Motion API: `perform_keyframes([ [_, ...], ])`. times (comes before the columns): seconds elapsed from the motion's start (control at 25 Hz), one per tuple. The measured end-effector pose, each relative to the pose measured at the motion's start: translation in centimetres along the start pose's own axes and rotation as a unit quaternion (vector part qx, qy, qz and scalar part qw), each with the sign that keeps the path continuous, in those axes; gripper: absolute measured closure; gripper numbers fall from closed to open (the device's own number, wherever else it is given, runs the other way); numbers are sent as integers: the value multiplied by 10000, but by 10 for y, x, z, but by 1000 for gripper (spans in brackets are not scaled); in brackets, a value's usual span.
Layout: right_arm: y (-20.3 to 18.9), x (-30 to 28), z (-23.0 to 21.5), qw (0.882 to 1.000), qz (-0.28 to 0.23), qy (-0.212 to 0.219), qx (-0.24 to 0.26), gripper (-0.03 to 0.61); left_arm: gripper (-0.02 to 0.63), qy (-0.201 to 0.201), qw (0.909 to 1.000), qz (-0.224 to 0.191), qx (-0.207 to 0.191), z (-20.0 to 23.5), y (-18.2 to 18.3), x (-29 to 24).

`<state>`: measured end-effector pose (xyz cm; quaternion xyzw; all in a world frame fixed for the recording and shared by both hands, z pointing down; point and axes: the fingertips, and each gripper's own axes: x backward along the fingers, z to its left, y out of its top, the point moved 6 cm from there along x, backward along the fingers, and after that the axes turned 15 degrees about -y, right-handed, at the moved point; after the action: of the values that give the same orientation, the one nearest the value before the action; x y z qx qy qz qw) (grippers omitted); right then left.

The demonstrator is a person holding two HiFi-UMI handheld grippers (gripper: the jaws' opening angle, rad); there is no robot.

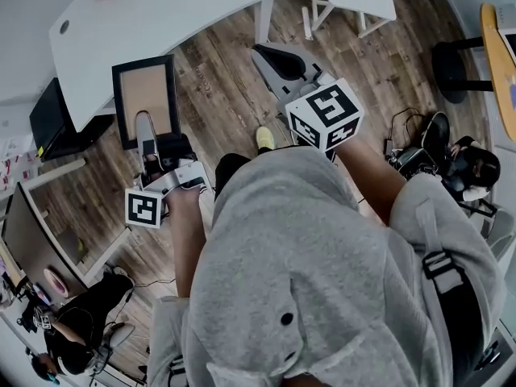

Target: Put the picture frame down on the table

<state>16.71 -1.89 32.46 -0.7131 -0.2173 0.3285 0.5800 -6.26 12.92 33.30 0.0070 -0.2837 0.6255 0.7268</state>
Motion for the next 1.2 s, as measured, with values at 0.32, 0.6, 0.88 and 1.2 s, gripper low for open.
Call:
perform_keyframes([
  [0.32, -4, -2, 2, 10000, 12, 70, -30, 552, 588, 11, 10000, -49, -55, -1, 1, 0],
  [0.6, -1, -2, -2, 9999, -70, 133, -48, 552, 588, -48, 9999, -83, -129, -8, -1, -4],
  [0.88, -4, -1, 4, 9998, -170, 133, -35, 552, 588, -110, 9998, -148, -116, -3, 2, -2],
  [1.2, 3, -28, -7, 9999, -111, 56, 22, 552, 588, -65, 9998, -180, -43, 17, 11, -24],
])
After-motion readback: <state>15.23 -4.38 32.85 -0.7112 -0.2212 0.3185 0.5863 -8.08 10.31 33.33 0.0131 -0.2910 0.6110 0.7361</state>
